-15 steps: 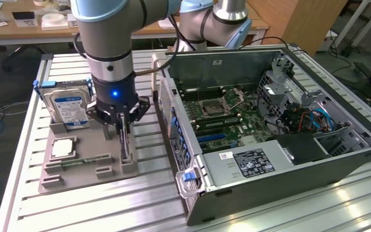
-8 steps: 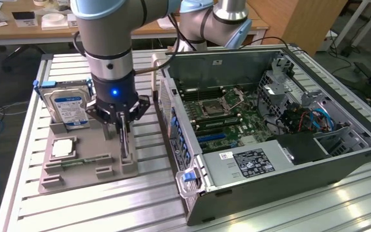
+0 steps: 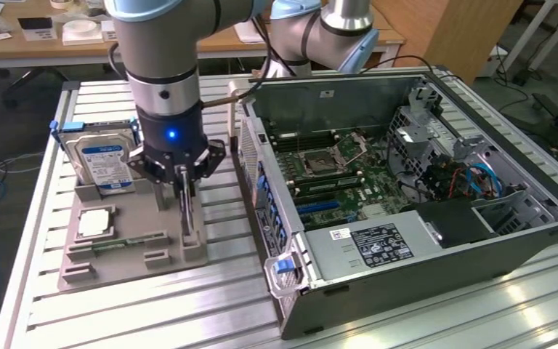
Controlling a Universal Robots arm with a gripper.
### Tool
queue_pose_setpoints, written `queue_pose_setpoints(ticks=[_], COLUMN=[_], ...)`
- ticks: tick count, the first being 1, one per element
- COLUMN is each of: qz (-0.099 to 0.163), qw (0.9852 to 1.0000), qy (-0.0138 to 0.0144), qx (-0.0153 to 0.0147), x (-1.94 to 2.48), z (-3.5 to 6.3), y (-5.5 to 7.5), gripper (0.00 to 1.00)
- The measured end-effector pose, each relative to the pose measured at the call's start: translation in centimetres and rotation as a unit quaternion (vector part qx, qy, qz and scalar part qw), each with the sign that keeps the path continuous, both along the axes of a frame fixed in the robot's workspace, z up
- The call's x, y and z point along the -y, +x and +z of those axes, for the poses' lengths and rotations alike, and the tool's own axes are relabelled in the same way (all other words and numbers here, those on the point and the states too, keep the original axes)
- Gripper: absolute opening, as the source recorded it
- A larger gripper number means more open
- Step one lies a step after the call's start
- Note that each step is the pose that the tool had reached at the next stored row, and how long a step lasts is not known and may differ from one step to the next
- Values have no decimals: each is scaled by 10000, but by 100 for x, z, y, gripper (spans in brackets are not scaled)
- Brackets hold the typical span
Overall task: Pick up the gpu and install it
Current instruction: 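Pick up the gpu and move the gpu toward the slot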
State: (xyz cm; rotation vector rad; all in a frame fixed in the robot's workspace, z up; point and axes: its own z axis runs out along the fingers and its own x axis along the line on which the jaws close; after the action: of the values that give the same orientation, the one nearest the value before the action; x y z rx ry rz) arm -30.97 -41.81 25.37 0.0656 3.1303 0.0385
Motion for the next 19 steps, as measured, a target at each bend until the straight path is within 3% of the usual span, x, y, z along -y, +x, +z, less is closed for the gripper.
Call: queue_pose_setpoints(ticks=[19], qz=[0], qw=[10000], qy=[3], qx=[0], x=[0], z=[256], y=[0], gripper=[27])
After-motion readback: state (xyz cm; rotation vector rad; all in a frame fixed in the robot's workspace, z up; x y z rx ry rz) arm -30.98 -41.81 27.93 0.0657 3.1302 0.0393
